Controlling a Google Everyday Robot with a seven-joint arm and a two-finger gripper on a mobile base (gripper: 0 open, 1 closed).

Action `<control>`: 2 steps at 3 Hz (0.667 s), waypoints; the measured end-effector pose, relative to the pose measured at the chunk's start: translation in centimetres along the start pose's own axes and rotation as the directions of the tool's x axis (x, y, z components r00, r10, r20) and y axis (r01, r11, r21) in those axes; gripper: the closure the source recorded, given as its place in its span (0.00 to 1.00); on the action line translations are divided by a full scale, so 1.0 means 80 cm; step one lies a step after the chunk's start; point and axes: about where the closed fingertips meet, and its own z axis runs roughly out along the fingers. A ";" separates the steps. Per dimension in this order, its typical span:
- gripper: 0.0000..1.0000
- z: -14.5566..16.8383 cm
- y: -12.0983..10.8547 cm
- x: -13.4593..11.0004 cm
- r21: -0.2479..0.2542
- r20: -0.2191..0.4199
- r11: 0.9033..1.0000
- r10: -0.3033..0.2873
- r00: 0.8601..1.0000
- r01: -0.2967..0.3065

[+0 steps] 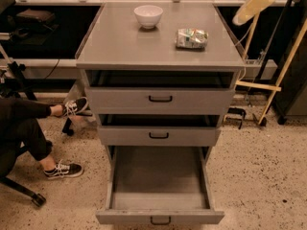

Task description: Pick 7up can from bottom drawer and place on counter

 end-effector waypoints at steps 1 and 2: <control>0.00 -0.147 -0.029 -0.084 0.193 0.077 0.978 0.066 0.995 -0.079; 0.00 -0.274 0.007 -0.238 0.289 0.241 0.954 0.003 0.971 -0.074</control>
Offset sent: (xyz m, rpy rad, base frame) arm -0.4173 -0.0010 -0.0544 -0.2869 -0.0194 -0.3333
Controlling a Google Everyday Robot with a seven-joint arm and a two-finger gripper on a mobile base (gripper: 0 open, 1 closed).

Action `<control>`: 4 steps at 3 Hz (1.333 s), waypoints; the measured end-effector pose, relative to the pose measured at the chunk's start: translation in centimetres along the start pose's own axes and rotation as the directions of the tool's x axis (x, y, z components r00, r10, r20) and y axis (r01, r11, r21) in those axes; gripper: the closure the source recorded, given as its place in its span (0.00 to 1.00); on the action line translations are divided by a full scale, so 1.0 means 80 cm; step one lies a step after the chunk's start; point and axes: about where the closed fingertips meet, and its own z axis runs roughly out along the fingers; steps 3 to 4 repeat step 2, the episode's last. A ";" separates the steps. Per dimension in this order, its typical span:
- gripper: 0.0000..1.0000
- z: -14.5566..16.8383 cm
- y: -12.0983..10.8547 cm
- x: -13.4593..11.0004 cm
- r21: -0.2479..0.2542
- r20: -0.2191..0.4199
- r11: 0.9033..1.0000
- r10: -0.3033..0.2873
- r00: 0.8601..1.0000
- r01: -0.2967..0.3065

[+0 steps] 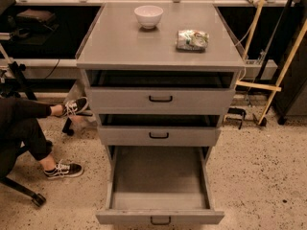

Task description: Pick 7up can from bottom drawer and place on counter

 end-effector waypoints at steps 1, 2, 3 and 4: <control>0.00 -0.025 0.032 -0.061 -0.007 0.059 1.000 -0.021 0.998 0.021; 0.00 -0.025 0.032 -0.061 -0.007 0.058 1.000 -0.021 0.998 0.021; 0.00 -0.025 0.032 -0.061 -0.007 0.058 1.000 -0.021 0.998 0.021; 0.00 -0.025 0.032 -0.061 -0.007 0.058 1.000 -0.021 0.998 0.021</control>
Offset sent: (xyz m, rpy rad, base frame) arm -0.0369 0.0463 0.0163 0.0004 -0.0376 0.0559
